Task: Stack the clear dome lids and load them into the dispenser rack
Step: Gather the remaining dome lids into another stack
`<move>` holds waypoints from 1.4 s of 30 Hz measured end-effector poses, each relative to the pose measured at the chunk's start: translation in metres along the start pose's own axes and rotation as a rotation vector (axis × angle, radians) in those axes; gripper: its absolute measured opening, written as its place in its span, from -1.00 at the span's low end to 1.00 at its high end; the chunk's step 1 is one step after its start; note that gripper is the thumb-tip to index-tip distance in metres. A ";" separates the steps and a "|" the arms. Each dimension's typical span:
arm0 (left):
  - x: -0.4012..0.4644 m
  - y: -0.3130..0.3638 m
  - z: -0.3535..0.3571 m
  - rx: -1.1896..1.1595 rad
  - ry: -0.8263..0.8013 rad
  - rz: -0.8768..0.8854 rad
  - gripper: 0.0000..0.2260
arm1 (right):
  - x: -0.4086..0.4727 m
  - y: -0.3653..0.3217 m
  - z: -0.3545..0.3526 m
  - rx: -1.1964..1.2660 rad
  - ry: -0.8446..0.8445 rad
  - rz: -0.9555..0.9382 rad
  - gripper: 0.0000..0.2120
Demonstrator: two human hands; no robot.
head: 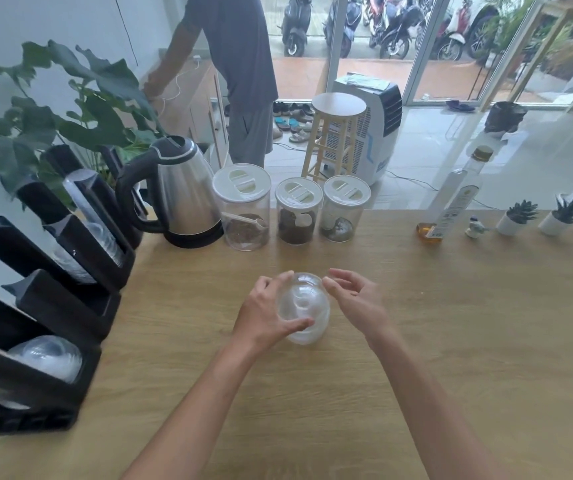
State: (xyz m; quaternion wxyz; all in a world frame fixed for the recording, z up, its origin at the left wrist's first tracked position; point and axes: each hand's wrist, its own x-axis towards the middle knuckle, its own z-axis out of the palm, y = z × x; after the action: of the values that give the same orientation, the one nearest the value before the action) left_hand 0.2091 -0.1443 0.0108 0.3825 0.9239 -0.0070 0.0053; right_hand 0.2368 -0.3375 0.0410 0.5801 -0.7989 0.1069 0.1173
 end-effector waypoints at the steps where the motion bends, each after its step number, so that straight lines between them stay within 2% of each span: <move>1: -0.001 -0.004 0.005 0.010 -0.028 -0.025 -0.11 | 0.003 0.000 0.002 -0.070 -0.033 0.030 -0.51; 3: -0.002 -0.010 0.014 0.004 -0.074 -0.072 -0.09 | 0.007 -0.003 0.008 -0.228 -0.145 0.101 -0.38; 5: -0.004 -0.013 0.018 -0.035 -0.104 -0.104 -0.07 | 0.010 -0.009 0.015 -0.358 -0.217 0.145 -0.34; 11: -0.004 -0.015 0.023 -0.144 -0.130 -0.129 -0.05 | 0.021 -0.027 0.030 -0.540 -0.247 0.214 -0.29; 15: -0.008 -0.018 0.026 -0.203 -0.148 -0.168 -0.06 | 0.024 -0.030 0.032 -0.572 -0.266 0.234 -0.32; 22: -0.007 -0.018 0.030 -0.220 -0.174 -0.171 -0.06 | 0.031 -0.016 0.026 -0.395 -0.289 0.309 -0.34; 29: -0.009 -0.023 0.032 -0.291 -0.173 -0.172 -0.08 | 0.030 -0.012 0.032 -0.438 -0.208 0.283 -0.35; 32: -0.010 -0.022 0.031 -0.309 -0.182 -0.183 -0.10 | 0.031 -0.006 0.022 -0.361 -0.263 0.254 -0.54; 34: -0.010 -0.020 0.030 -0.305 -0.193 -0.190 -0.10 | 0.032 0.004 0.008 -0.170 -0.392 0.251 -0.62; 37: -0.012 -0.020 0.029 -0.327 -0.181 -0.189 -0.12 | 0.028 0.020 -0.008 0.114 -0.492 0.284 -0.54; 42: -0.019 -0.017 0.035 -0.384 -0.152 -0.234 -0.11 | 0.018 0.039 -0.006 0.141 -0.400 0.293 -0.40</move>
State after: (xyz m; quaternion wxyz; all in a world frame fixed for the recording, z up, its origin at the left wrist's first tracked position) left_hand 0.1906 -0.1562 -0.0263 0.5478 0.8263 0.0707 -0.1102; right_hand 0.2426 -0.3556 0.0016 0.6209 -0.6932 0.1127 0.3482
